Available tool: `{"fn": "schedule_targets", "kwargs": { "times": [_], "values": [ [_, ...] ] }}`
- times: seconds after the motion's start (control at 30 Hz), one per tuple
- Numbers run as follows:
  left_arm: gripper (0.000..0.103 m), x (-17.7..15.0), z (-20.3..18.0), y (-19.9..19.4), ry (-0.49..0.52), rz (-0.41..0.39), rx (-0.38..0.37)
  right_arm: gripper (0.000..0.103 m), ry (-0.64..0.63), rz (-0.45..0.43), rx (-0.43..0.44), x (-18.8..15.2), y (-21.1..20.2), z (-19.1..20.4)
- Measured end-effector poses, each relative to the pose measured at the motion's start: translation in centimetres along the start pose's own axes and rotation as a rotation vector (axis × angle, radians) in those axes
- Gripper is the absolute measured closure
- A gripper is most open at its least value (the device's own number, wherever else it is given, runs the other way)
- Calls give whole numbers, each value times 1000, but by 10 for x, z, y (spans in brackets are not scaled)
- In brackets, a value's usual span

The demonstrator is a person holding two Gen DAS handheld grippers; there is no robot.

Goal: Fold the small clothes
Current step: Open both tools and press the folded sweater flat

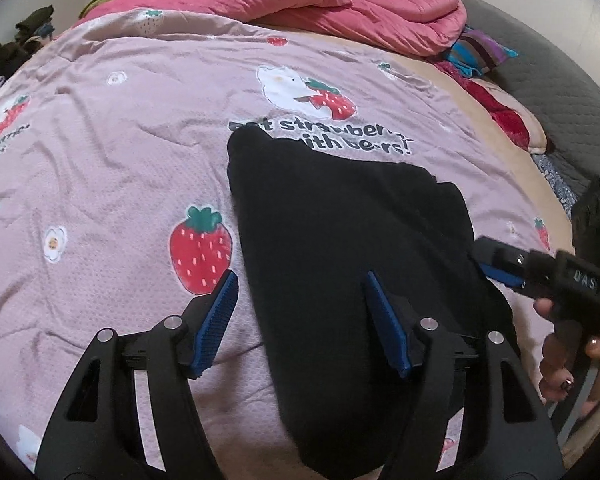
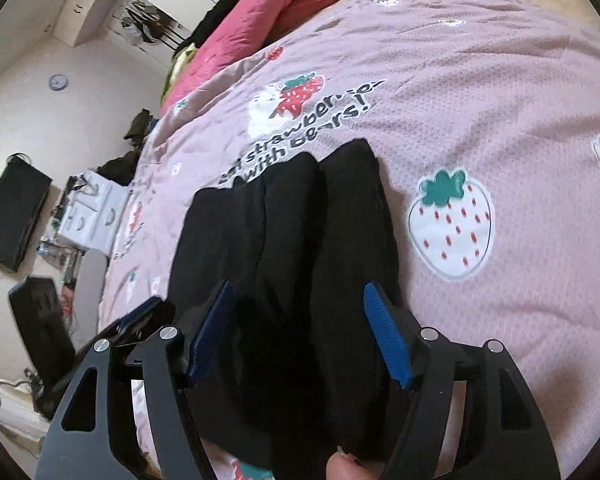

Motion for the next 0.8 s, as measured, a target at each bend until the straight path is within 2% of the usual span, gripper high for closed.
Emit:
{"fn": "schedule_targets", "kwargs": {
  "times": [0.13,0.23,0.3,0.4,0.43,0.47,0.53,0.6,0.7,0.73,0.8],
  "values": [
    [42,-1,-1,2,-14,0,-8,37,-20,-27,-89,5,0,-3],
    [40,-2,-1,1,-2,-10,6,36,-26,-65,-111,11,-4,-4],
    [40,-2,-2,0,15,-21,21,38,-72,-44,-109,9,0,1],
    [40,-2,-5,1,36,-24,30,64,-123,3,-107,5,12,8],
    [40,-2,-5,2,39,-23,29,77,-140,15,-88,3,17,12],
    [40,-1,-6,2,40,-21,27,82,-155,15,-87,3,19,14],
    [39,-1,-6,3,37,-18,22,91,-190,1,-101,2,18,16],
    [39,-1,-8,3,38,-15,21,94,-207,-23,-106,4,9,16],
    [38,-2,-16,1,61,-12,2,96,-236,-112,-122,15,-20,15],
    [36,-4,-20,-1,81,-14,2,101,-248,-134,-136,17,-25,14],
    [36,-7,-24,0,104,-10,13,101,-262,-115,-165,17,-20,7]
  ]
}}
Point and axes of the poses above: each gripper's, at about its wrist camera, not at the fingertips, and y roughly the way its jaws point, z to its left, x to its top, the point moved 7 cm from there along y, roughly the way its jaws point, and after that the axes turned 4 degrees about x, right-handed, at the moved point
